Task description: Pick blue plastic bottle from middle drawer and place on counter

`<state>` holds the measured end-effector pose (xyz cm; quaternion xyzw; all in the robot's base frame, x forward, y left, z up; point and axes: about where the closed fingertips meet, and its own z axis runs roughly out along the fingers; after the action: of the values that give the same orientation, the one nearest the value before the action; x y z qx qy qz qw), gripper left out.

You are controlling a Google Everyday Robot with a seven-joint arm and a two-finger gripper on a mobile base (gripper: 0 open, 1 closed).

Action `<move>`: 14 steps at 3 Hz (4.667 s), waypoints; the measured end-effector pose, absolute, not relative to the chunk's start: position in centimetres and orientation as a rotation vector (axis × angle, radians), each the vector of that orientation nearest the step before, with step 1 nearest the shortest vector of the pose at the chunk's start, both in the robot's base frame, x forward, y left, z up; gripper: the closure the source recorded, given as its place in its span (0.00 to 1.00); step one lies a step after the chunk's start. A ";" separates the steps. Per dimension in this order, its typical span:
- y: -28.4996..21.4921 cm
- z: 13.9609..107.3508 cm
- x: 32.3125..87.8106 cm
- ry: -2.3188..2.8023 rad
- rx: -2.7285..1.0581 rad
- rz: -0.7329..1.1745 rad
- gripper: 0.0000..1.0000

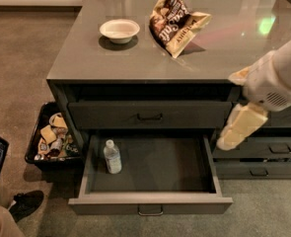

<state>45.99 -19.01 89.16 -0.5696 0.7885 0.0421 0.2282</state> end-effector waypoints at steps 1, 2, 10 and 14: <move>-16.4 83.2 47.8 2.126 -1.466 0.276 0.00; -13.5 77.5 49.2 2.064 -1.372 0.417 0.00; 4.4 52.5 55.4 1.702 -1.129 0.858 0.00; 14.0 47.5 59.8 1.687 -1.143 0.860 0.19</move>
Offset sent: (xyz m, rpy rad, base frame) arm 0.0557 0.0886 -0.1855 0.4910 -0.0166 -0.0497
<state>59.83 14.04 47.54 -0.4620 0.6818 0.3476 0.4482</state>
